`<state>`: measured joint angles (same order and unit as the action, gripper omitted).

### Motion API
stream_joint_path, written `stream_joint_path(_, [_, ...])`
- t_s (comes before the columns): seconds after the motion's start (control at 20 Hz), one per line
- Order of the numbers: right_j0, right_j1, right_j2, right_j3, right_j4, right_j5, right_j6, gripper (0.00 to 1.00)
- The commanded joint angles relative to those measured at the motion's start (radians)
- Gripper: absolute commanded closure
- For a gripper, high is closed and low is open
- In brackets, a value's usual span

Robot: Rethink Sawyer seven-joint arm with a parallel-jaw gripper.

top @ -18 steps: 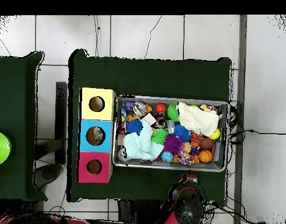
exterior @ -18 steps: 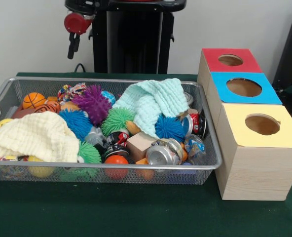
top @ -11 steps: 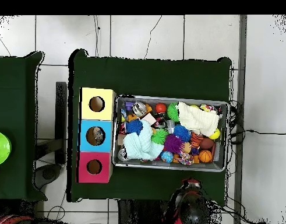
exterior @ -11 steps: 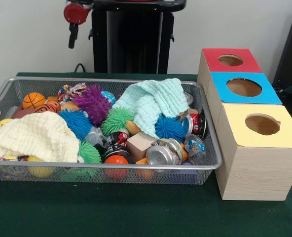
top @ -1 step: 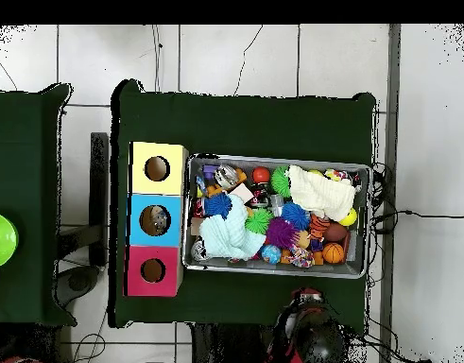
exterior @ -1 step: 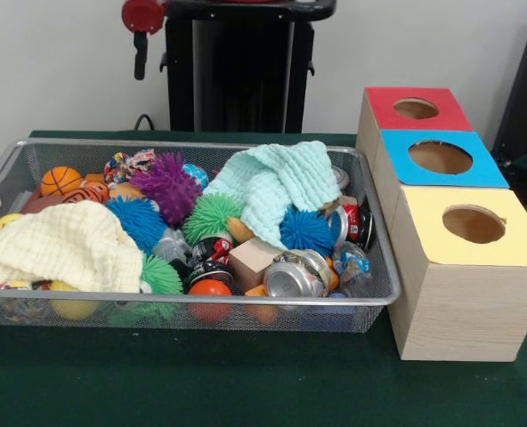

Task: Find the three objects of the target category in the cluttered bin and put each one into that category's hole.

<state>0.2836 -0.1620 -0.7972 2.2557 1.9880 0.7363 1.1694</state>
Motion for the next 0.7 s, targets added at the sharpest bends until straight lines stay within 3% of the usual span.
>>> stream_joint_path(0.05, [-0.093,-0.039,0.196,-0.208,-0.171,-0.008,0.037,0.0])
stream_joint_path(0.25, [-0.12,-0.035,0.248,-0.258,-0.2,-0.029,0.084,0.0])
stream_joint_path(0.7, [-0.113,0.03,0.32,-0.352,-0.066,-0.135,0.043,0.0])
